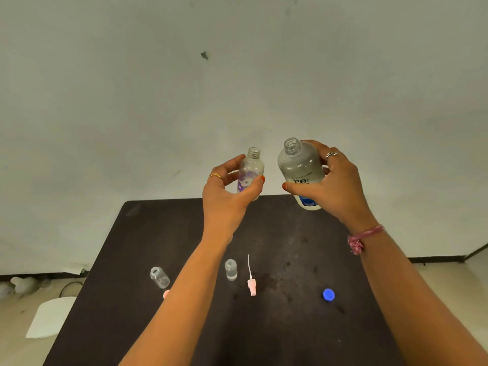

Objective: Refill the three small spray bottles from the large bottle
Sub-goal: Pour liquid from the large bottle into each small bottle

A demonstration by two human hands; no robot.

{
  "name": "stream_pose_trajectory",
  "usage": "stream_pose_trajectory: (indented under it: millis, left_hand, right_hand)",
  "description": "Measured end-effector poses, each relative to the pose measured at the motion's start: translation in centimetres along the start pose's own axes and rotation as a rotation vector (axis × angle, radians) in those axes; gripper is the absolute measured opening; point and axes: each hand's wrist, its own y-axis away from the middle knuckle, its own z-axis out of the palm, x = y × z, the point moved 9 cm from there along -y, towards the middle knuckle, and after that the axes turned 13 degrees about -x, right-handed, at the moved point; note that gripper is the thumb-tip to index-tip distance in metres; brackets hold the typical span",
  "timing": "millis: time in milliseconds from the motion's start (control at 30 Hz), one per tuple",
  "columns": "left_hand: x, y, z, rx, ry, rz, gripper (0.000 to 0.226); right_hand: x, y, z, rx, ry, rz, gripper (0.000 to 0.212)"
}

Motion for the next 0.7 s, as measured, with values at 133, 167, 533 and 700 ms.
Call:
stream_pose_trajectory:
  millis: [133,167,533,700]
  left_hand:
    - [3.1,-0.3,1.5,-0.024,-0.023,0.067,0.051]
    - [3.8,-0.3,1.9,-0.029,-0.013,0.079,0.050]
    - [7.9,-0.6,4.4,-0.001,-0.013,0.145,0.051]
    - [8.7,-0.4,5.1,0.007,-0.003,0.164,0.050]
  right_hand:
    - [-2.3,-1.3,-2.9,0.015,0.102,-0.059,0.076]
    - [-2.8,-1.6,-3.6,0.019,0.126,-0.076,0.077]
    - [-6.7,-3.2,-7.9,0.025,0.364,-0.206,0.078]
    - [-7.4,-3.4,-8.9,0.035,0.439,-0.244,0.078]
